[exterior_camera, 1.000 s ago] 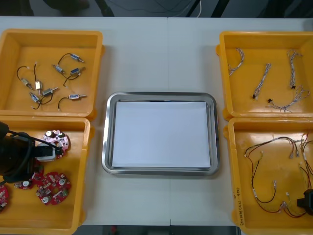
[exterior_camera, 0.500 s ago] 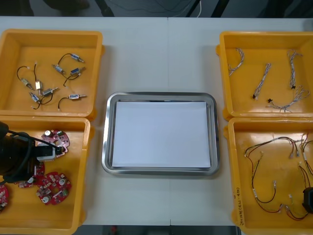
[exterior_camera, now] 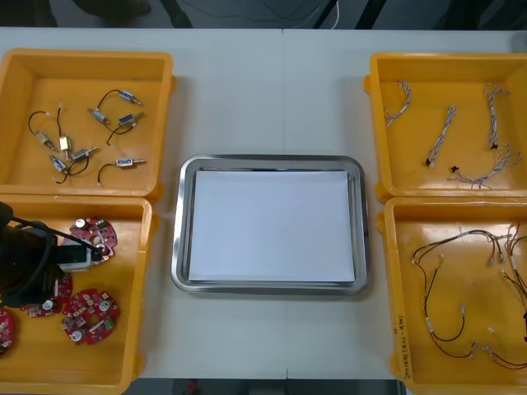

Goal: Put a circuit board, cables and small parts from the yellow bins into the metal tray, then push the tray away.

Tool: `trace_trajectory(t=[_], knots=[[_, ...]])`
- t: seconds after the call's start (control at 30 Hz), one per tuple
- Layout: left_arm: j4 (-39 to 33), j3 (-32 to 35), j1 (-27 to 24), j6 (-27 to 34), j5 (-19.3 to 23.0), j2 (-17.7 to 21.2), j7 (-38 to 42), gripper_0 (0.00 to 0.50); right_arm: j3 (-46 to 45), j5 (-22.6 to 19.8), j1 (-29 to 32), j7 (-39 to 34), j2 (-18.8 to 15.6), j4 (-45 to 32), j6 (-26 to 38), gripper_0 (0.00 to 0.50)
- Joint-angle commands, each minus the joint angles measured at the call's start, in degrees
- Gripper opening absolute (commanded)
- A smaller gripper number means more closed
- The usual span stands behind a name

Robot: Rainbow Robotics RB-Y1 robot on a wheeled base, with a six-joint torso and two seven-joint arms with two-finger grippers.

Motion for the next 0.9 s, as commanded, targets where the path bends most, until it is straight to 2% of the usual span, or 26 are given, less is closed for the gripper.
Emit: trace_trajectory(t=[0.03, 0.17, 0.3, 0.4, 0.6, 0.73, 0.9], knots=[[-0.1, 4.4, -1.0, 3.3, 3.5, 1.1, -7.1, 0.000, -6.3, -2.5, -1.4, 3.0, -2.7, -4.0, 5.0, 0.000], [-0.1, 6.3, -0.9, 5.2, 5.2, 1.1, -7.4, 0.000, -10.8, -8.3, -3.2, 3.4, -4.0, -4.6, 10.0, 0.000], [-0.1, 7.9, -0.9, 6.1, 5.9, 1.1, -7.6, 0.000, -14.3, -12.4, -5.0, 3.8, -5.6, -5.0, 14.1, 0.000], [-0.4, 11.0, -0.8, 9.6, 6.5, -0.2, -7.6, 0.000, -16.8, -16.1, -7.0, 4.0, -7.5, -5.0, 16.8, 0.000], [-2.7, 17.9, 1.2, 16.5, 6.8, -2.1, -7.5, 0.000, -18.7, -18.6, -10.7, 4.1, -10.8, -5.0, 19.1, 0.000], [-3.4, 18.8, 1.8, 16.7, 6.8, -2.2, -7.3, 0.000, -18.6, -19.2, -13.6, 4.6, -12.3, -5.1, 20.4, 0.000], [-3.3, 18.7, 1.8, 16.7, 6.6, -2.2, -7.2, 0.000, -15.7, -20.1, -20.3, 6.2, -13.5, -5.6, 22.5, 0.000]])
